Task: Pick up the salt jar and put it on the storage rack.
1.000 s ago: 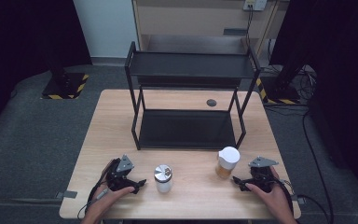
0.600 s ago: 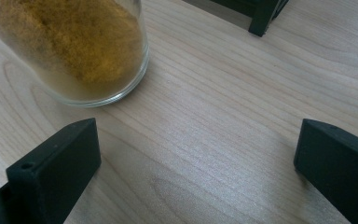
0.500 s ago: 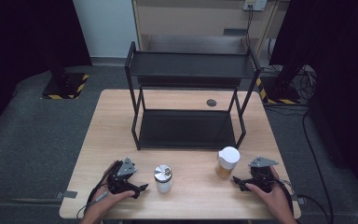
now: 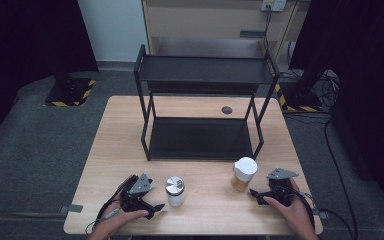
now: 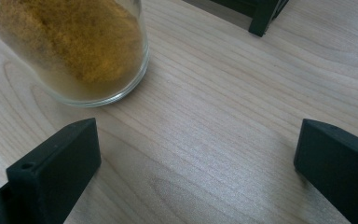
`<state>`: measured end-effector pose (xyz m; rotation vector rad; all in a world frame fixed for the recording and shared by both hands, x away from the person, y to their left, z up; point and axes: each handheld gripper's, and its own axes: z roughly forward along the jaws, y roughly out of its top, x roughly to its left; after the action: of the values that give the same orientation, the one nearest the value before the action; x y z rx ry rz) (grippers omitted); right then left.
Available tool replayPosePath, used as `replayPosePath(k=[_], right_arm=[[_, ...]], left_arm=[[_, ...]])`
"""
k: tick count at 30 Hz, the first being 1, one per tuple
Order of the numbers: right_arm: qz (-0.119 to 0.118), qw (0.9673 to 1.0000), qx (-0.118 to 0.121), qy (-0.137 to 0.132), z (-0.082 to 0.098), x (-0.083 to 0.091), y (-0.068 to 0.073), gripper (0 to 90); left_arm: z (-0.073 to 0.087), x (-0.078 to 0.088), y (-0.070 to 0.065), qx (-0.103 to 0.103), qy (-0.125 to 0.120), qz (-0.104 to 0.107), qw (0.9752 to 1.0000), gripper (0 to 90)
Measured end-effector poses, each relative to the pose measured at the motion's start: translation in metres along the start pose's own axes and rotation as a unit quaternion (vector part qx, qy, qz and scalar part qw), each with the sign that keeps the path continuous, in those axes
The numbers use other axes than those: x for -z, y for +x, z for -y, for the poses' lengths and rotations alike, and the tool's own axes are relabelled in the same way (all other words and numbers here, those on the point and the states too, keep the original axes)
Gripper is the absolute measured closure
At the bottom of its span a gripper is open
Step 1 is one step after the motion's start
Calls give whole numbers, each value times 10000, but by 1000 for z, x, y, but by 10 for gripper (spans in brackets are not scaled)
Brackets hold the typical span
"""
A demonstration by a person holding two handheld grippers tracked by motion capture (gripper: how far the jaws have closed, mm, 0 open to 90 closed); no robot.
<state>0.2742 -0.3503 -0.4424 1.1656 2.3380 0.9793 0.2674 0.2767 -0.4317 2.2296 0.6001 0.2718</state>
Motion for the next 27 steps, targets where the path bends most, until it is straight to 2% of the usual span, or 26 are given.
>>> replayPosePath(k=[20, 27], right_arm=[[-1, 10000, -1, 1, 0, 0, 0, 12], [0, 10000, 1, 0, 0, 0, 0, 12]], left_arm=[[-14, -16, -6, -167, -246, 363, 9989, 11], [-16, -22, -7, -114, -411, 430, 9982, 18]])
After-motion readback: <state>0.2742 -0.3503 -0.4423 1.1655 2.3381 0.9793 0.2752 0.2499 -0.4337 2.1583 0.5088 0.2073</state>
